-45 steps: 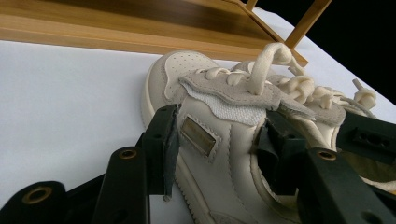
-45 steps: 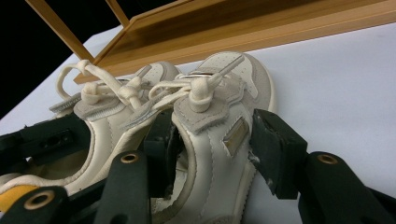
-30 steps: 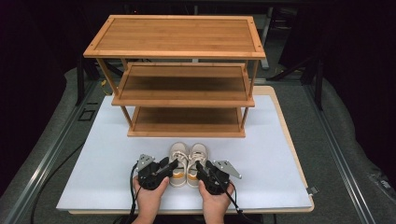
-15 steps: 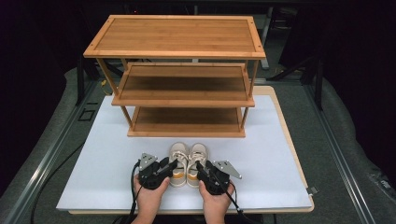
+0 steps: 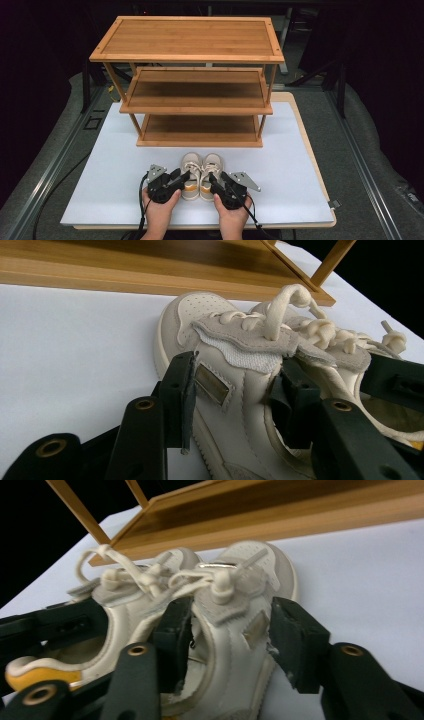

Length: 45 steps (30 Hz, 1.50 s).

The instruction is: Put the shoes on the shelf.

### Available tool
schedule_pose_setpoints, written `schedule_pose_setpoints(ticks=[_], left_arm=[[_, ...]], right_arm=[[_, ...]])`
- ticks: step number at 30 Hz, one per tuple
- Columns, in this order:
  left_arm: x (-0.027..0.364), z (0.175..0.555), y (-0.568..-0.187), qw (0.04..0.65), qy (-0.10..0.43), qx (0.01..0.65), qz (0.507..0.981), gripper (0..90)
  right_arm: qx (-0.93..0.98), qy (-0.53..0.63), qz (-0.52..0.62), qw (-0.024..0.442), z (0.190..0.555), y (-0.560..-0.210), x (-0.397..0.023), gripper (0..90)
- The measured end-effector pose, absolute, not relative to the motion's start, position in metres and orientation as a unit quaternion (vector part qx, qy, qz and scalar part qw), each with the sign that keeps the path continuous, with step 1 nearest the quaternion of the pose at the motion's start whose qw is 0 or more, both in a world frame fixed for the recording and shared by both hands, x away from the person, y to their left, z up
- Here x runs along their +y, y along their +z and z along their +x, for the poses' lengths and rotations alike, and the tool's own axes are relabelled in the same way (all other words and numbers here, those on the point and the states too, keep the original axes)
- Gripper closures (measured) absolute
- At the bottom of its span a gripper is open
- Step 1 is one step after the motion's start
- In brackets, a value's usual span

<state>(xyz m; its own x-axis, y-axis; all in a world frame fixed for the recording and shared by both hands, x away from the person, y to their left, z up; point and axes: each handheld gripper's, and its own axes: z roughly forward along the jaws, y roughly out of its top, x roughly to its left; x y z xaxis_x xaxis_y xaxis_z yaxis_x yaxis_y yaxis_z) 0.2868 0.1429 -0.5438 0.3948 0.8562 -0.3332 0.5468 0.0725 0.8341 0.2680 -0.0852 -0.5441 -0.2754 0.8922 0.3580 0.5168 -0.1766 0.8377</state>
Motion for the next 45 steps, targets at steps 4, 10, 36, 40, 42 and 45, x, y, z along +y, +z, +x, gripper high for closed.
schedule_pose_setpoints(ticks=[4, 10, 36, 40, 42, 45], left_arm=[[0.143, 0.287, -0.544, 0.507, 0.152, 0.529, 0.663, 56.5], [0.142, 0.287, -0.544, 0.508, 0.152, 0.530, 0.662, 56.7], [0.144, 0.288, -0.540, 0.508, 0.142, 0.536, 0.659, 61.3], [0.144, 0.289, -0.536, 0.508, 0.144, 0.535, 0.660, 61.3], [0.144, 0.289, -0.535, 0.510, 0.144, 0.535, 0.659, 61.3], [0.145, 0.289, -0.532, 0.511, 0.143, 0.533, 0.659, 61.3]], right_arm=[[0.615, 0.505, 0.568, 0.211, 0.266, -0.543, -0.082, 56.2], [0.614, 0.498, 0.578, 0.203, 0.269, -0.545, -0.081, 53.7], [0.596, 0.520, 0.583, 0.186, 0.269, -0.544, -0.082, 57.1], [0.597, 0.519, 0.584, 0.184, 0.269, -0.541, -0.083, 57.2], [0.596, 0.522, 0.582, 0.183, 0.268, -0.539, -0.083, 57.2], [0.595, 0.522, 0.582, 0.186, 0.269, -0.537, -0.083, 57.1]])
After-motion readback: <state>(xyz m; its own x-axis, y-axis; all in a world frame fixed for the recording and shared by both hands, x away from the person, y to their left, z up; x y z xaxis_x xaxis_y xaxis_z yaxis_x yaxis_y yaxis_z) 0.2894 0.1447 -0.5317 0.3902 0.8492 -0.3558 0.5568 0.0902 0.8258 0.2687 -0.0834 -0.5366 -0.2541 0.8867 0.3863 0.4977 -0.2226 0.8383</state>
